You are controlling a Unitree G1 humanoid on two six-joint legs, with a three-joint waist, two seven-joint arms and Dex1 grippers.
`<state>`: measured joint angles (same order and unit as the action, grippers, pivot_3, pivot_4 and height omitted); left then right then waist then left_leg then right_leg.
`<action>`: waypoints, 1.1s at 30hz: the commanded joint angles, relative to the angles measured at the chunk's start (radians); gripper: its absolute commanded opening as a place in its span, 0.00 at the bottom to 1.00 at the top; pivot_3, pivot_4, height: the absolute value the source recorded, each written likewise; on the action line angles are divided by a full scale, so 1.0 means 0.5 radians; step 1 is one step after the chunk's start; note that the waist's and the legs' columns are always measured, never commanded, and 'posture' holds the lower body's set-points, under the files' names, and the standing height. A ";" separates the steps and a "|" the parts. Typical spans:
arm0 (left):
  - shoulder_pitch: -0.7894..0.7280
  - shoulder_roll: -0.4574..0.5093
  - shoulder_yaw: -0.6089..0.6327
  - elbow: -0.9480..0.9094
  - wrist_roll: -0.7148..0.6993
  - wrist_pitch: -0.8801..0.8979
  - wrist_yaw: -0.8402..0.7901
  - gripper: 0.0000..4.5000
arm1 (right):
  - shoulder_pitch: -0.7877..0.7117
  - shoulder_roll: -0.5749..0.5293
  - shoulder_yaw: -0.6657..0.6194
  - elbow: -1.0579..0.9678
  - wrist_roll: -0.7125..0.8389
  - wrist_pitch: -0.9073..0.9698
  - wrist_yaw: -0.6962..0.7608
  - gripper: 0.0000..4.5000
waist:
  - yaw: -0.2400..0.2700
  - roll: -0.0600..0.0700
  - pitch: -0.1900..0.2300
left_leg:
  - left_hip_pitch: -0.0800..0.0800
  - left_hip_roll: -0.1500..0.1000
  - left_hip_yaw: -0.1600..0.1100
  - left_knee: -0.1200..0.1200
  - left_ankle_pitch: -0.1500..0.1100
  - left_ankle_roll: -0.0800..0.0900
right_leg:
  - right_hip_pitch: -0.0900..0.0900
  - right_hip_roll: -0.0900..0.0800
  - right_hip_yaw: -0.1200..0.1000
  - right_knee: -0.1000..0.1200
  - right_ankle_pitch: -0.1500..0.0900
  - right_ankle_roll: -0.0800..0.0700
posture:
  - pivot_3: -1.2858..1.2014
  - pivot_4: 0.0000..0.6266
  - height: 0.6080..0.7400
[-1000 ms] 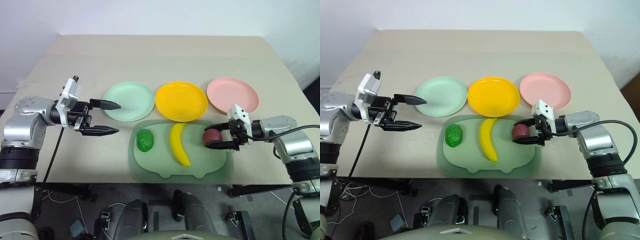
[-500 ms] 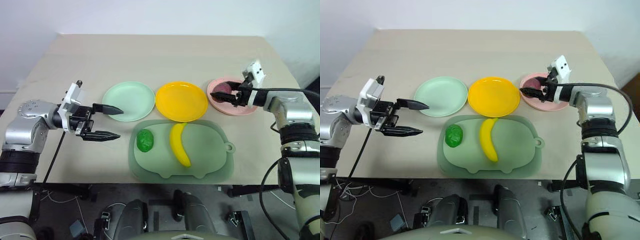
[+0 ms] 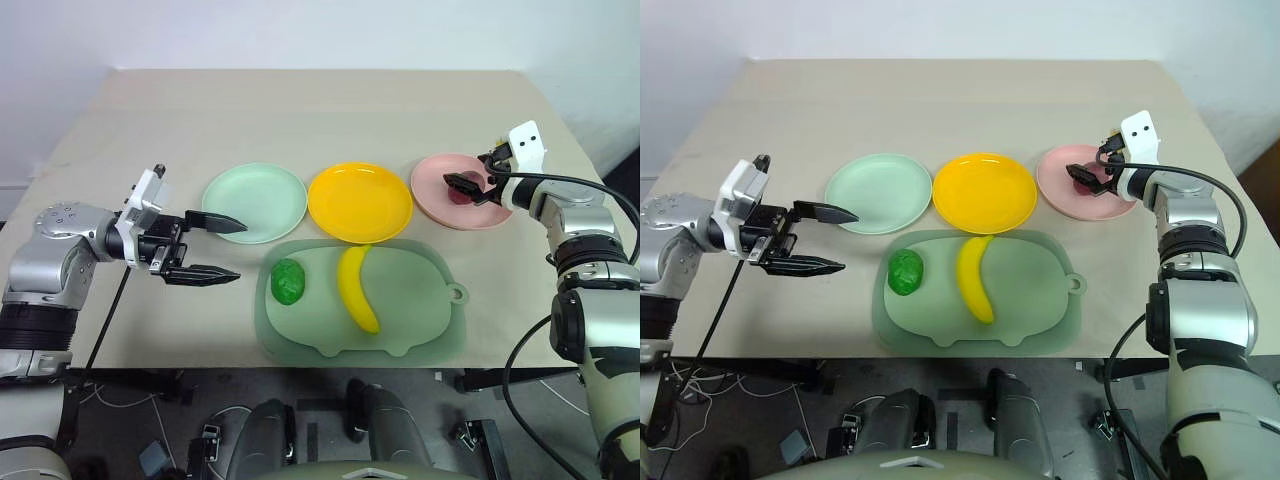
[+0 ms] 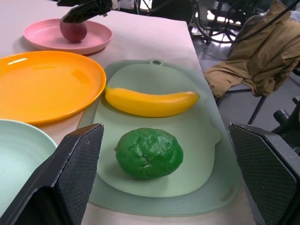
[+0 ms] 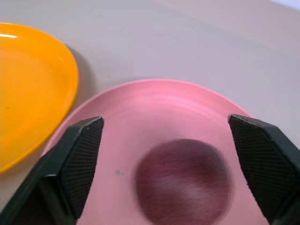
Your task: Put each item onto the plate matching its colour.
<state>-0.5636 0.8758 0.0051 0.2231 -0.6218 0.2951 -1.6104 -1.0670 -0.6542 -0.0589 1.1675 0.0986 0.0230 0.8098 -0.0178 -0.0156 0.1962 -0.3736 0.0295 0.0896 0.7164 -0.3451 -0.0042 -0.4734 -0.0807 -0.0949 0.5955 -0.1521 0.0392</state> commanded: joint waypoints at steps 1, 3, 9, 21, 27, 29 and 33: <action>-0.029 0.013 0.054 -0.049 -0.011 -0.007 -0.008 1.00 | -0.095 -0.014 -0.107 -0.126 0.111 0.052 0.159 1.00 | 0.002 0.000 0.000 | 0.000 0.000 0.000 0.000 0.000 0.000 | 0.000 0.000 0.000 0.000 0.000 0.000 | 0.52 0.24 1.00; -0.032 0.007 0.052 -0.043 -0.006 -0.007 -0.008 1.00 | -0.079 0.007 -0.164 -0.290 0.251 0.217 0.380 1.00 | 0.003 0.001 0.000 | 0.000 0.000 0.000 0.000 0.000 0.000 | 0.000 0.000 0.000 0.000 0.000 0.000 | 0.52 0.24 1.00; -0.048 -0.018 0.043 -0.026 0.000 -0.014 -0.008 1.00 | 0.444 0.015 -0.071 -1.497 0.672 0.852 0.883 1.00 | 0.015 0.001 0.000 | 0.000 0.003 -0.004 0.000 0.000 0.000 | 0.001 0.002 -0.002 0.001 0.000 0.000 | 0.52 0.24 1.00; -0.095 -0.046 0.011 0.025 0.009 -0.030 -0.008 1.00 | 0.940 0.103 0.125 -2.435 0.926 1.333 0.781 1.00 | 0.017 0.000 -0.001 | 0.000 0.000 -0.004 0.003 -0.001 0.001 | 0.002 0.000 -0.002 0.001 0.000 0.000 | 0.52 0.24 1.00; -0.076 -0.060 0.024 0.012 0.012 -0.030 -0.008 1.00 | 1.070 0.097 0.229 -2.629 0.858 1.333 0.665 1.00 | 0.018 0.000 -0.001 | 0.000 -0.001 -0.004 0.003 -0.001 0.002 | 0.002 0.000 -0.002 0.001 0.000 0.000 | 0.52 0.24 1.00; -0.060 -0.061 0.029 0.002 0.013 -0.034 -0.008 1.00 | 1.091 0.114 0.227 -2.647 0.867 1.361 0.604 1.00 | 0.017 -0.001 -0.001 | 0.000 -0.001 -0.004 0.003 -0.001 0.002 | 0.002 0.000 -0.002 0.001 0.000 0.000 | 0.52 0.24 1.00; -0.051 -0.062 0.029 0.002 0.016 -0.029 -0.008 1.00 | 1.163 0.137 0.301 -2.585 0.705 1.327 0.393 1.00 | 0.018 -0.001 -0.001 | 0.000 -0.001 -0.004 0.003 -0.002 0.003 | 0.002 0.000 -0.002 0.001 0.000 0.000 | 0.52 0.24 1.00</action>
<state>-0.5863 0.8395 0.0034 0.2422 -0.6183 0.2911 -1.6107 -0.4926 -0.5951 0.0793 -0.1148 0.4825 0.6994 1.0566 -0.0087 -0.0160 0.1958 -0.3734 0.0292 0.0876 0.7179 -0.3459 -0.0029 -0.4724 -0.0807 -0.0961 0.5959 -0.1522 0.0391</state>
